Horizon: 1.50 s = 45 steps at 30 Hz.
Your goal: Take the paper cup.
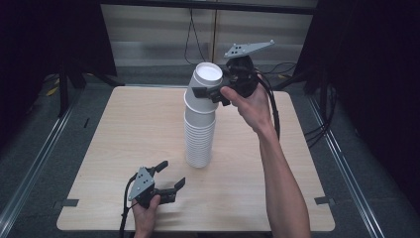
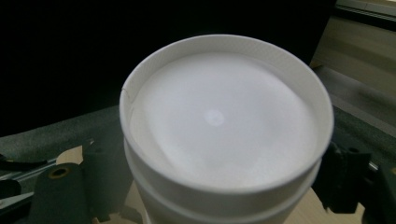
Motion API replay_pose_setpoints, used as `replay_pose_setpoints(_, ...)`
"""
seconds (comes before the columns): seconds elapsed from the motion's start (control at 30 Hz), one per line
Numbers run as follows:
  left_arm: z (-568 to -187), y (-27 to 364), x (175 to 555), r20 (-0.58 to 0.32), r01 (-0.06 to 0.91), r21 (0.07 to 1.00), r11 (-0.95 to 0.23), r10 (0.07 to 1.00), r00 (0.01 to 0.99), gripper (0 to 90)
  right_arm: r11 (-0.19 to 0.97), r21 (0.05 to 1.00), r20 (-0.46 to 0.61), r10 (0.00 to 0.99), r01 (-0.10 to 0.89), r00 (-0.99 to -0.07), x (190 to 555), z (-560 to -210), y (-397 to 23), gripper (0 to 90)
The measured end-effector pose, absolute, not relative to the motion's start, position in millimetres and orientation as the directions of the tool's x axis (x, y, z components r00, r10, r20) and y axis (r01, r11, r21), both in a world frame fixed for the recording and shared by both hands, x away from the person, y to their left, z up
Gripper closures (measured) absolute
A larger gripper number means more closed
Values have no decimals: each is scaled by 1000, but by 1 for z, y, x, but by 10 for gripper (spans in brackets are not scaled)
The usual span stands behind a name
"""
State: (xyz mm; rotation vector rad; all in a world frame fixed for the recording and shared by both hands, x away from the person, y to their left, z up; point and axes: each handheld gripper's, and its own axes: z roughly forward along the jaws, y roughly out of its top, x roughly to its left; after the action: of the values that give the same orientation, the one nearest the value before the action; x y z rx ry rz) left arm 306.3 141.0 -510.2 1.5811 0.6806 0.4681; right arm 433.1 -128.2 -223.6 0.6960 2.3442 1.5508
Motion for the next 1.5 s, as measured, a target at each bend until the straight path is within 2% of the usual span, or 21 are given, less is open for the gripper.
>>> replay_pose_setpoints(0.17,-510,141,307,-92,154,987,-35,664,742,159,316,918,50,510,241,-859,431,-223,-126,203)
replay_pose_setpoints(0.27,-510,143,307,-73,144,988,-52,665,743,159,290,927,55,520,236,-853,430,-223,-128,203)
replay_pose_setpoints(0.7,-510,143,307,-97,154,988,-26,671,735,159,170,967,73,524,189,-849,420,-220,-141,208)
replay_pose_setpoints(1.5,-510,143,307,-84,152,987,-44,668,739,159,11,992,102,524,126,-845,409,-227,-163,209)
